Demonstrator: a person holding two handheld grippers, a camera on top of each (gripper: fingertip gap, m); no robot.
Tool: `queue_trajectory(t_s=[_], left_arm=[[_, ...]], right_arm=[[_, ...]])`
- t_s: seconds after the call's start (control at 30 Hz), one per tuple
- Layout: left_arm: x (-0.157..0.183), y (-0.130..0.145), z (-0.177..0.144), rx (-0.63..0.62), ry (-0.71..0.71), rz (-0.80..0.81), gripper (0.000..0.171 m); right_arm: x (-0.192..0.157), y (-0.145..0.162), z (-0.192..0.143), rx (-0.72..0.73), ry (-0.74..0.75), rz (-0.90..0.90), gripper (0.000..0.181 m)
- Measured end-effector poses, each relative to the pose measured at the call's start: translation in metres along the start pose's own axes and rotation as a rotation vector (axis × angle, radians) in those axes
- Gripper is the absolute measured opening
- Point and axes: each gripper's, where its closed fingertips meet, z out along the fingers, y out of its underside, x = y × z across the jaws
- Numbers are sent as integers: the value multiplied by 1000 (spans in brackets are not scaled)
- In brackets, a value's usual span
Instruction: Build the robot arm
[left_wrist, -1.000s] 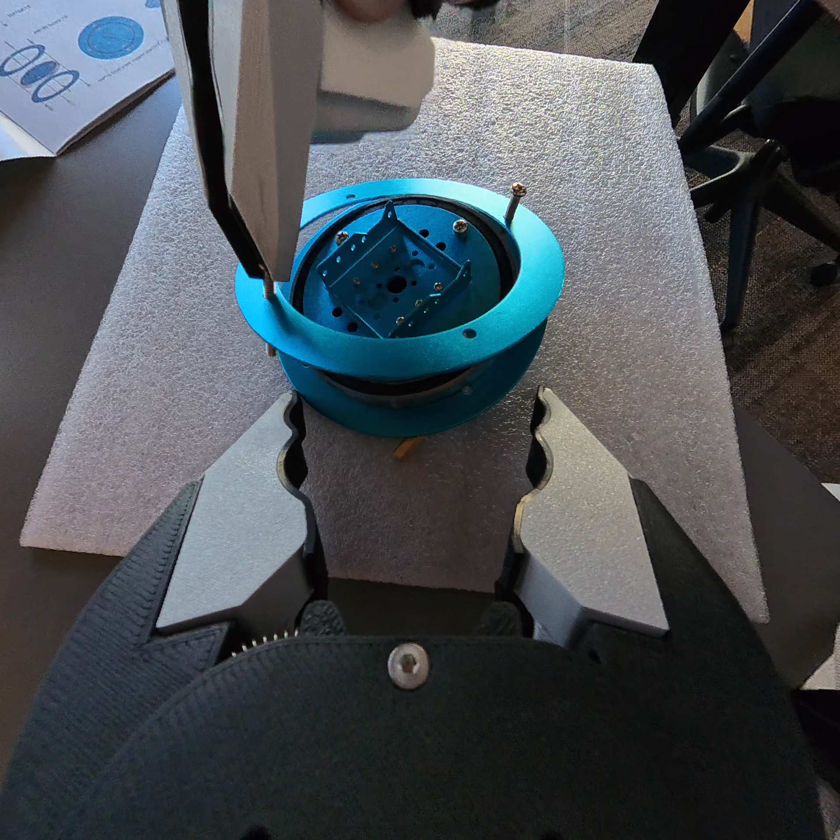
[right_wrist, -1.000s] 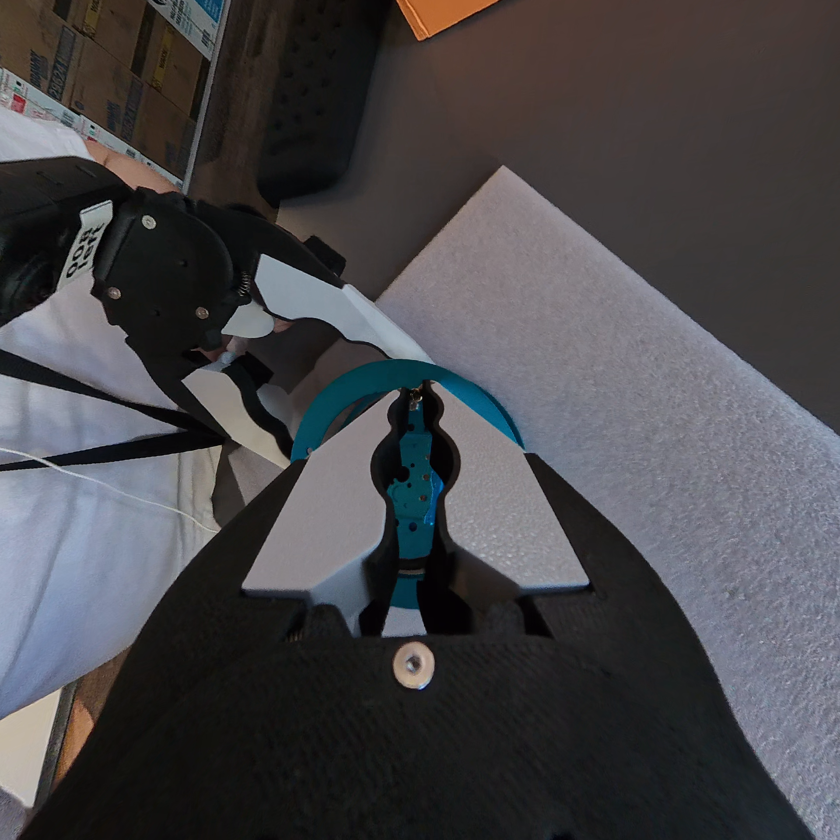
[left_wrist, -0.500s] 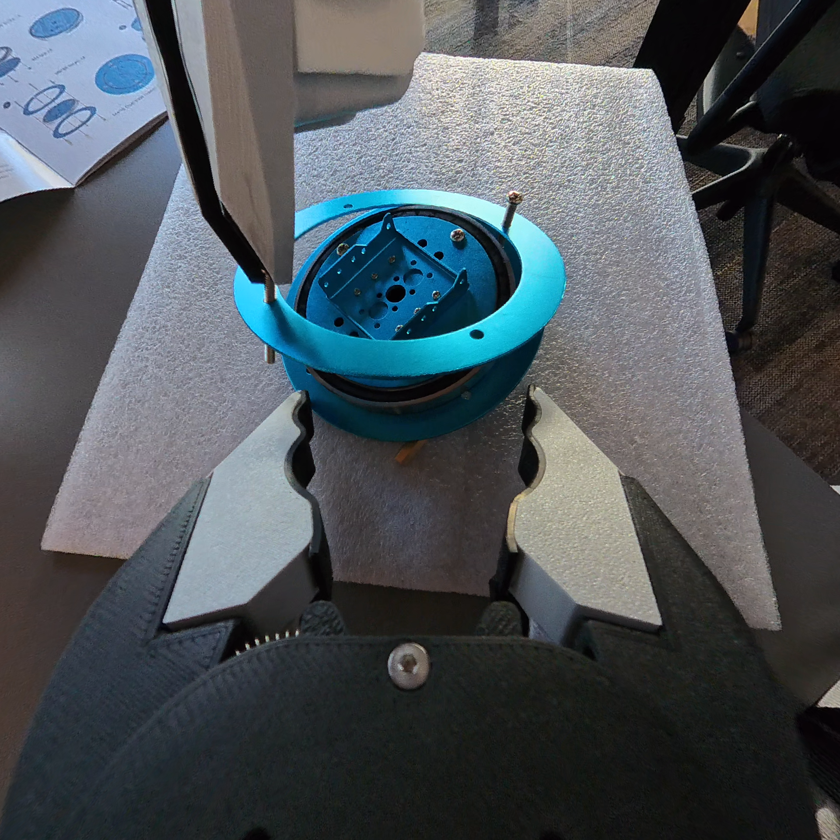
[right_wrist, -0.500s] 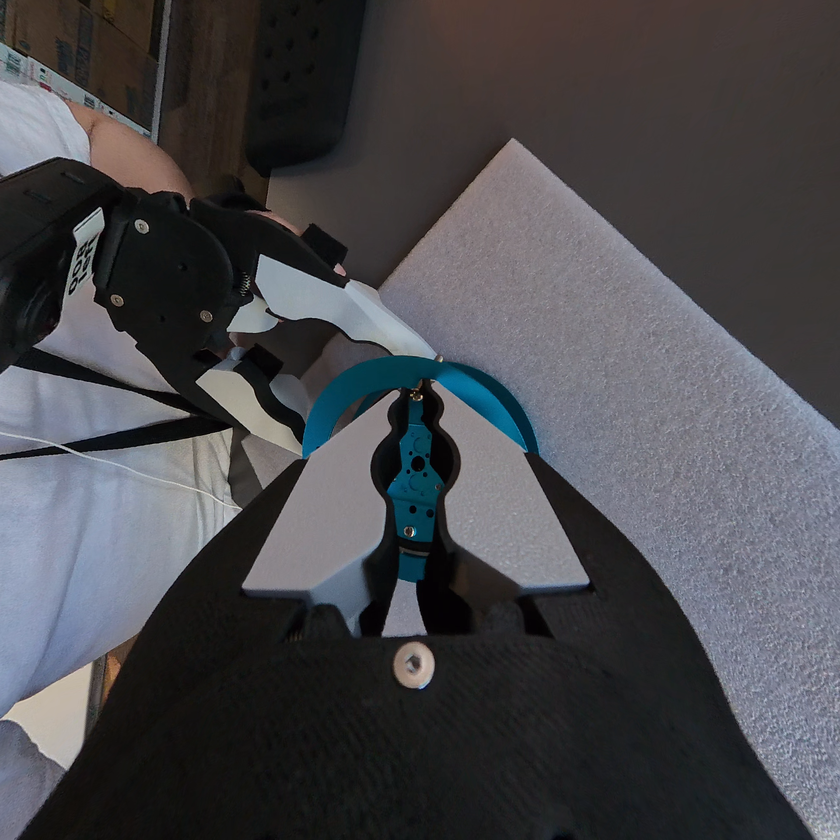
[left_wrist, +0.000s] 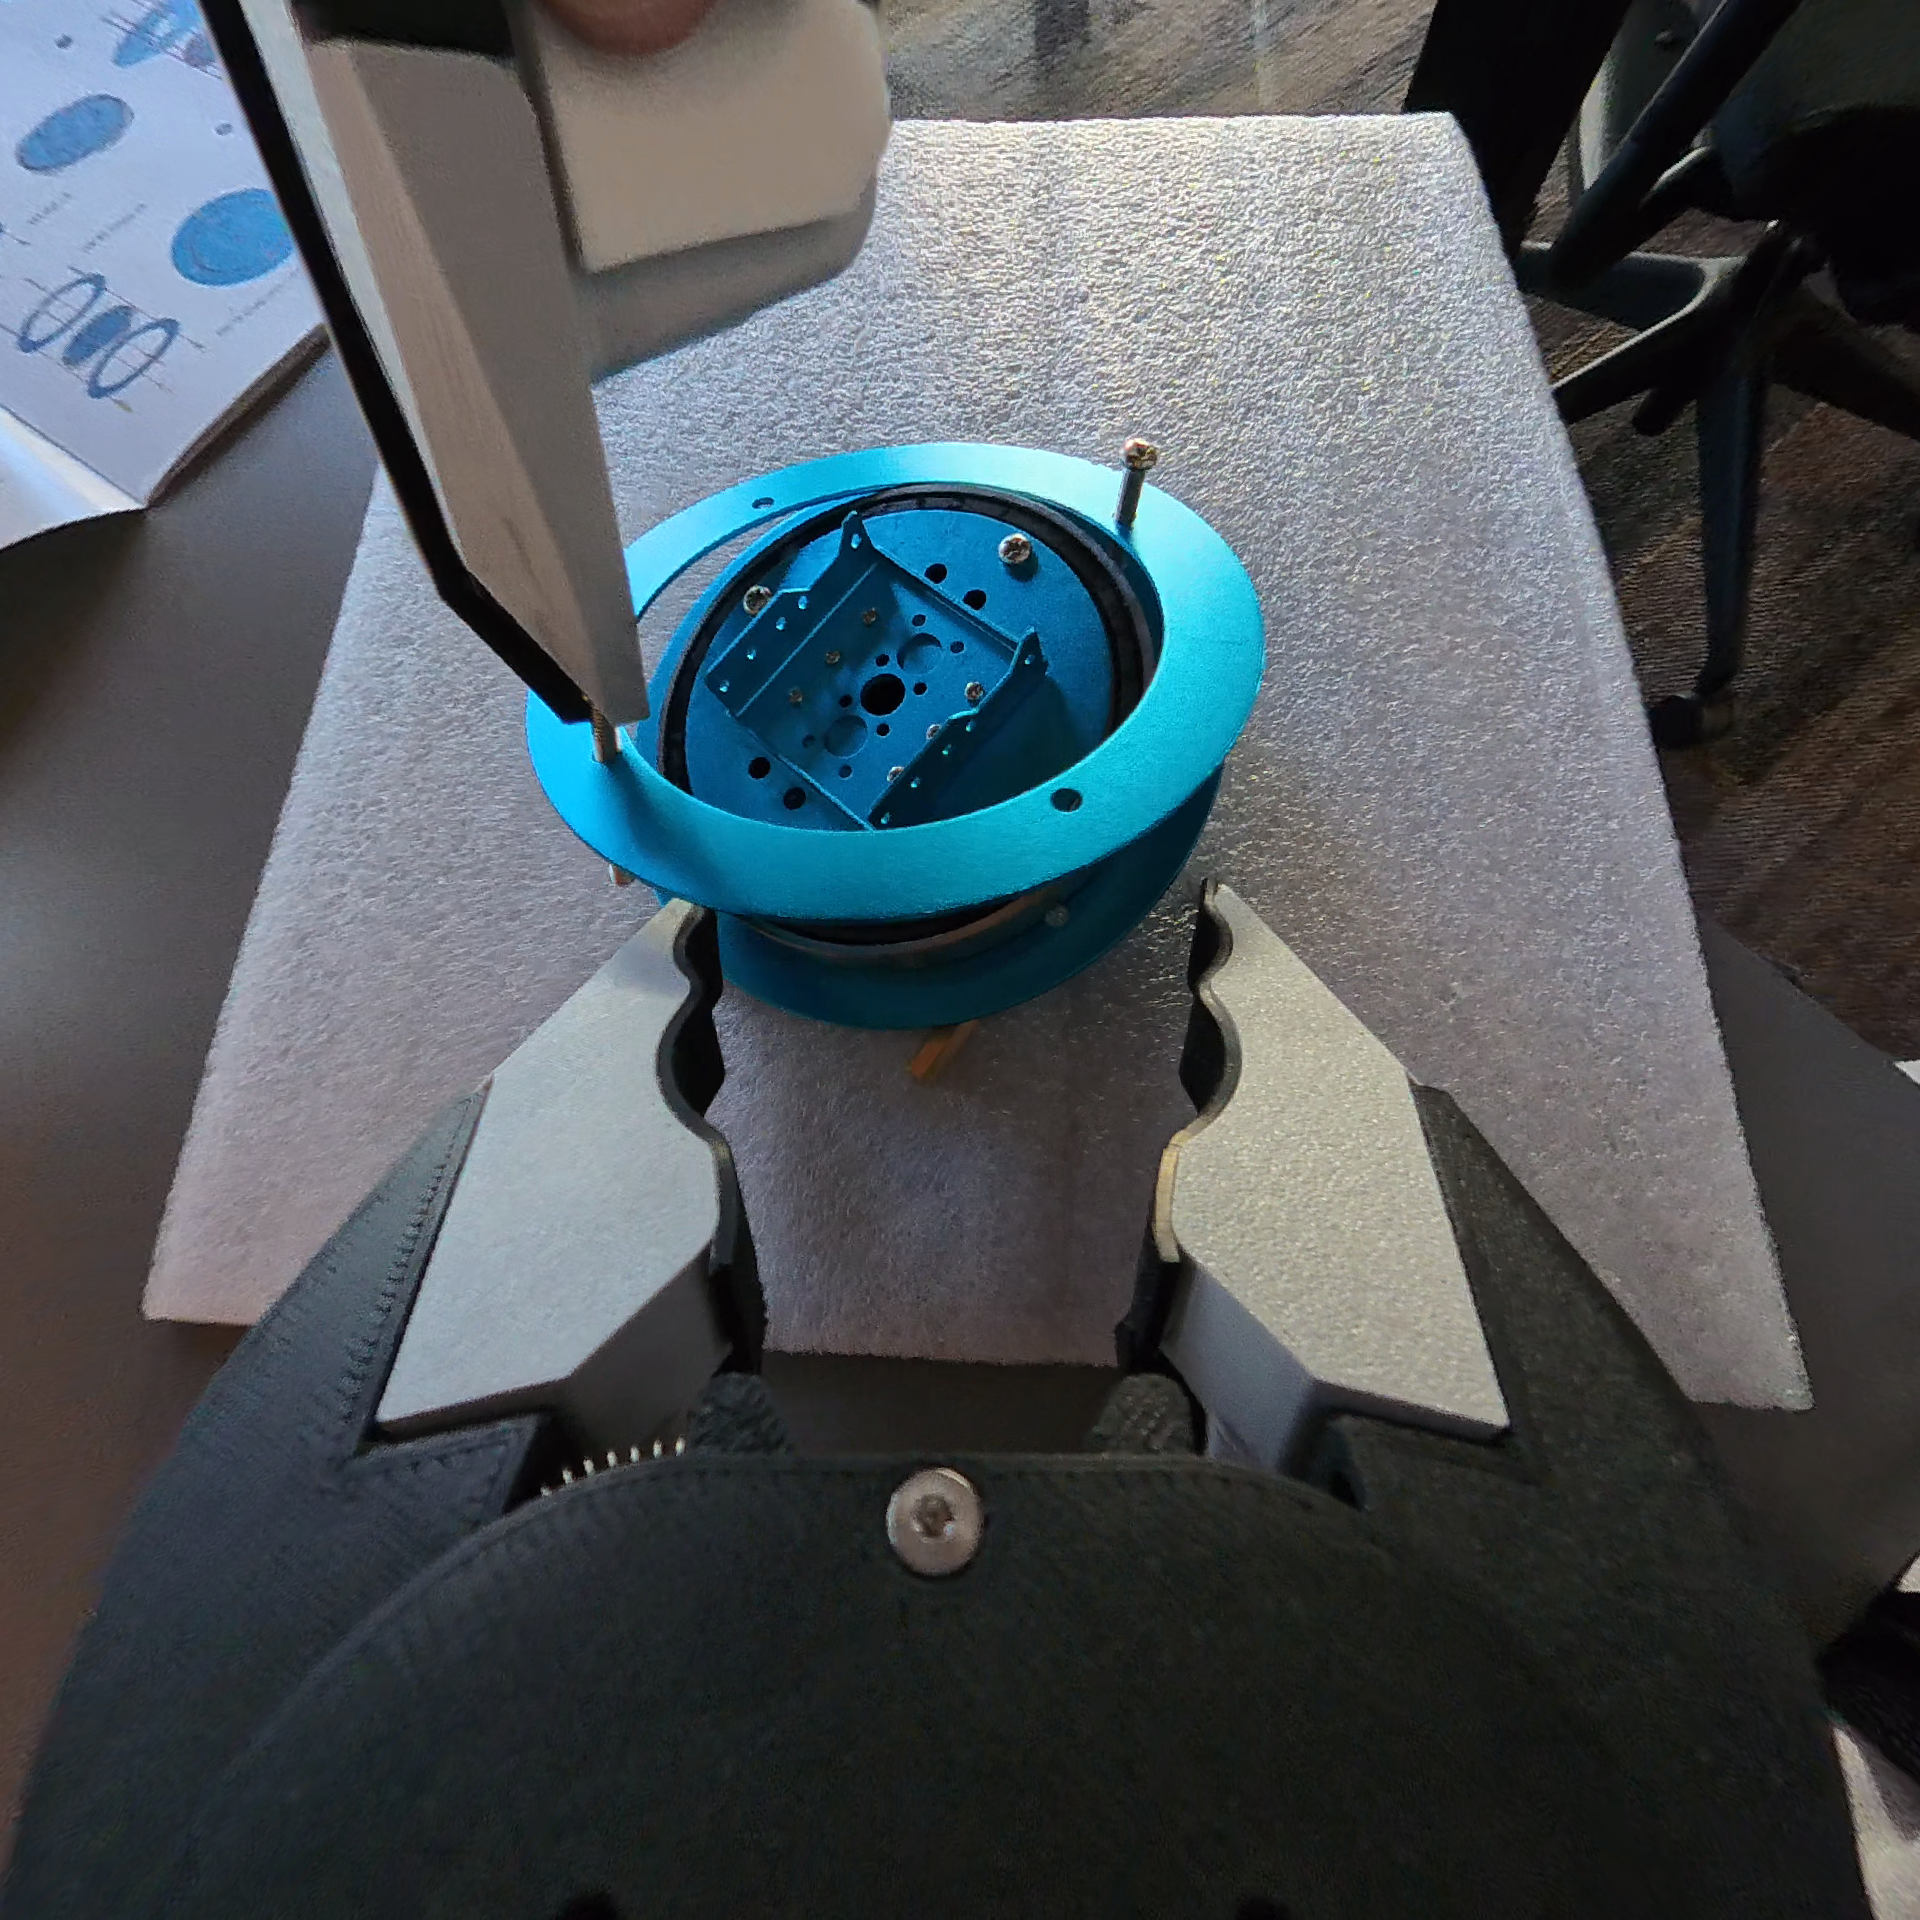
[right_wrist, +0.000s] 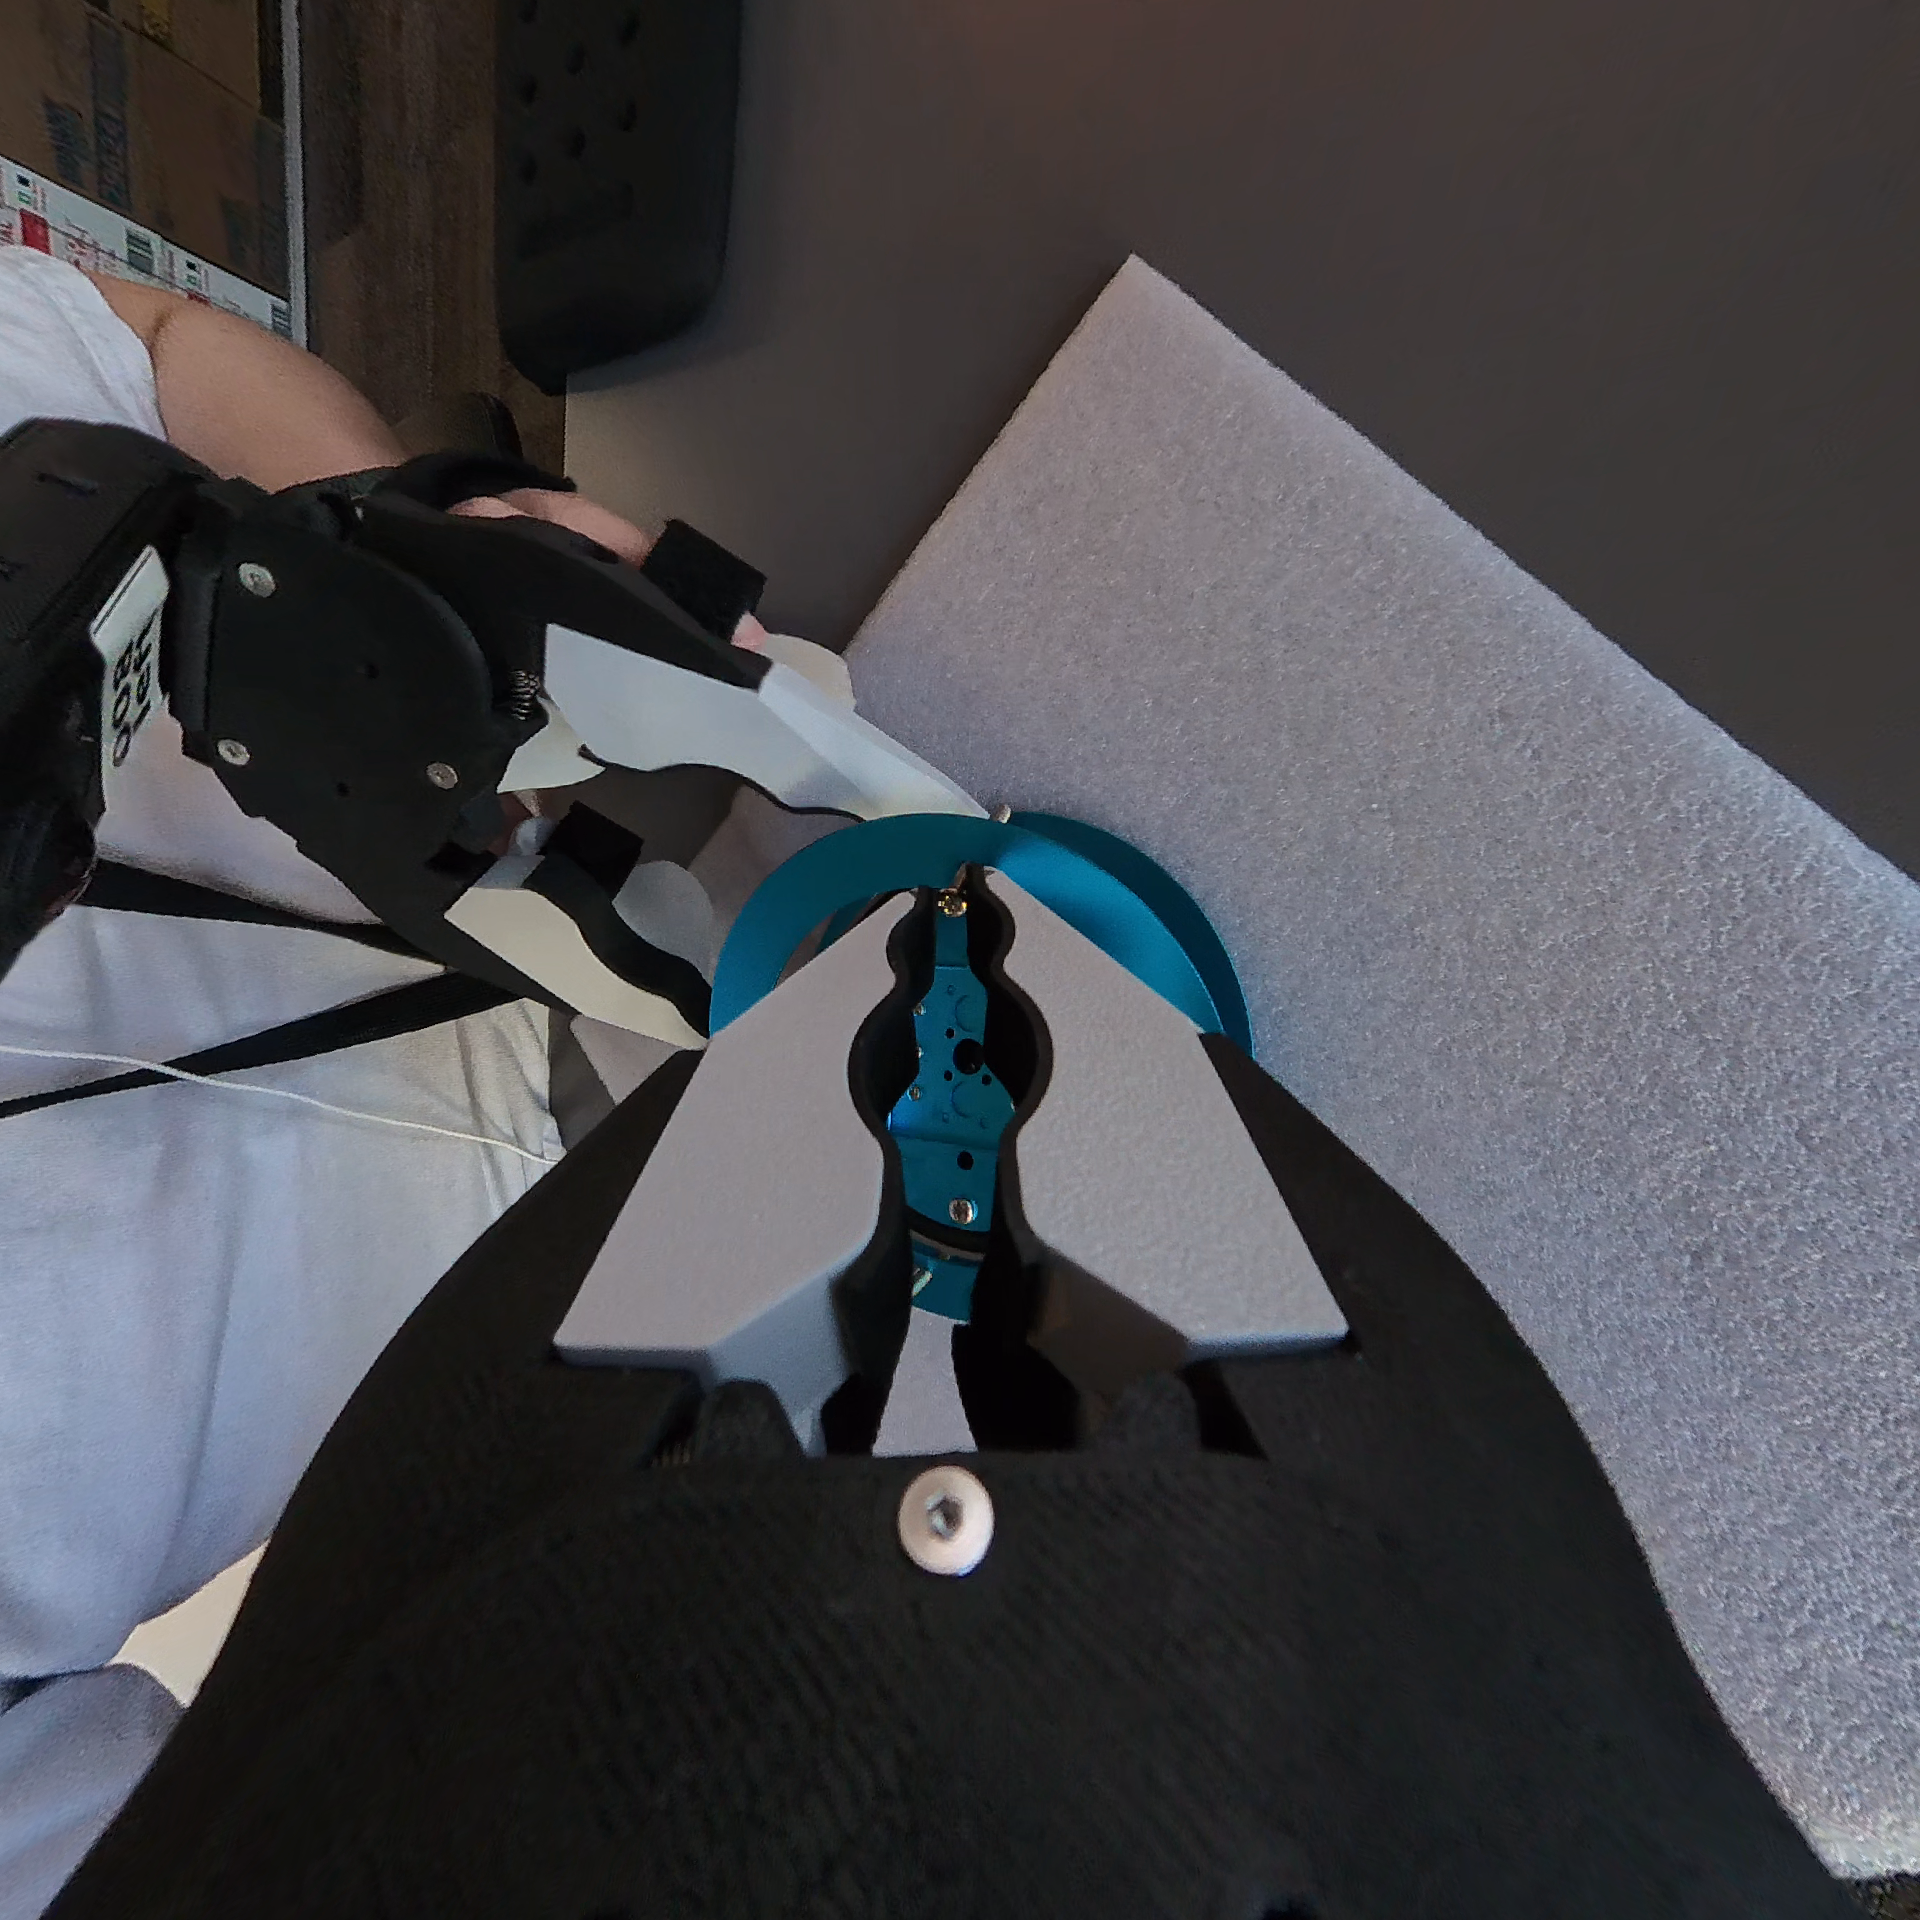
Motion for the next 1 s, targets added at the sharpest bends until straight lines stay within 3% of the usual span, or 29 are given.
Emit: queue_trajectory(t_s=[0.63,1.0], left_arm=[[2,0,1,30,27,-3,79],[2,-1,0,35,16,9,76]], right_arm=[[-4,7,2,-153,119,104,4],[0,11,5,-418,294,56,5]])
